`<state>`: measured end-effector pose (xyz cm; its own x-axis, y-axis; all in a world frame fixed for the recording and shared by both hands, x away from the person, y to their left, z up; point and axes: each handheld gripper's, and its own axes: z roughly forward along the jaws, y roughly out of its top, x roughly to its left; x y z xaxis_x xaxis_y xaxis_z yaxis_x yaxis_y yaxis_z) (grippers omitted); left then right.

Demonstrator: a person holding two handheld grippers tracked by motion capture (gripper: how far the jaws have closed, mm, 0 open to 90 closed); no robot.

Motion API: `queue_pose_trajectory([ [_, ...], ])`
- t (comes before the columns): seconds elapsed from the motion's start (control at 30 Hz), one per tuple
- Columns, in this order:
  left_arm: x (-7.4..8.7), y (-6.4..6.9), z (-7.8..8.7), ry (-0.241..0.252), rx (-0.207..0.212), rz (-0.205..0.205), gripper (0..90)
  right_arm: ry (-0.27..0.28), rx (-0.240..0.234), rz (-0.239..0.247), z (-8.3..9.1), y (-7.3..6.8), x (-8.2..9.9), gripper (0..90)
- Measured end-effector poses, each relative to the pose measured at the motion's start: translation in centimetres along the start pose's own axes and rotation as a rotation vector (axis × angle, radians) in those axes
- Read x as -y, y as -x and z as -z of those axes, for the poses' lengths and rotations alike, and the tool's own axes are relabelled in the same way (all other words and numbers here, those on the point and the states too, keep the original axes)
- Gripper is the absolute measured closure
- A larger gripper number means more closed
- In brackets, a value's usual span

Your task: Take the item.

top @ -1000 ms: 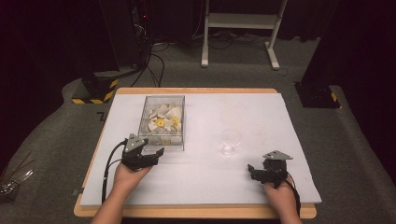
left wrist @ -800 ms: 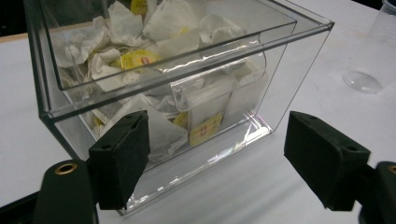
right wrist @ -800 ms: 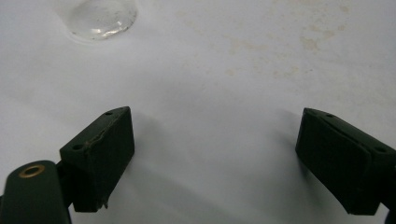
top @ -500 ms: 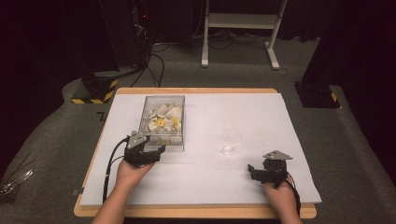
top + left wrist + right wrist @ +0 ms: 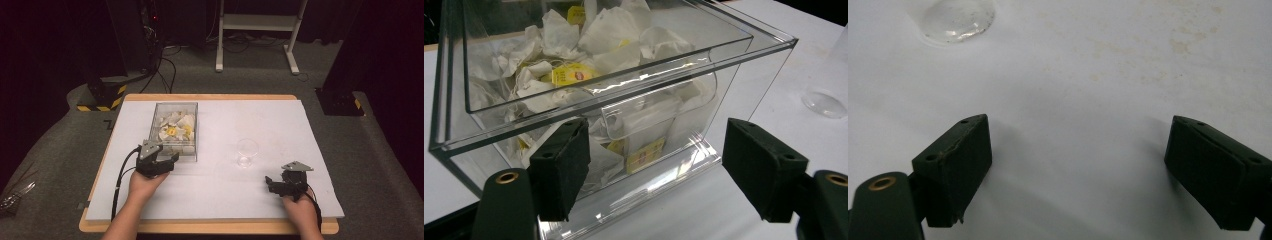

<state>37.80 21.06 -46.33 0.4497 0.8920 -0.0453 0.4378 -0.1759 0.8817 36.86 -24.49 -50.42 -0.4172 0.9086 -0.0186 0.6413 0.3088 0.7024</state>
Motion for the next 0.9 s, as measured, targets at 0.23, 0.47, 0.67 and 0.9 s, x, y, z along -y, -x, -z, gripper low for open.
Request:
queue_pose_trajectory([
  [0.23,-0.03,0.16,-0.01,0.021,-0.006,-0.009,32.3,0.0,0.0,0.0,0.0,0.0,0.0,11.7],
  [0.47,-0.03,0.34,-0.13,0.034,-0.01,-0.012,33.9,0.0,0.001,0.0,0.0,-0.01,0.0,11.7],
  [0.67,-0.07,0.48,-0.17,0.048,-0.014,-0.012,33.8,0.0,0.001,0.0,0.0,-0.01,0.0,11.7],
  [0.9,-0.09,0.58,0.01,0.051,-0.014,-0.013,34.9,0.0,0.001,0.0,0.0,-0.01,0.0,11.7],
])
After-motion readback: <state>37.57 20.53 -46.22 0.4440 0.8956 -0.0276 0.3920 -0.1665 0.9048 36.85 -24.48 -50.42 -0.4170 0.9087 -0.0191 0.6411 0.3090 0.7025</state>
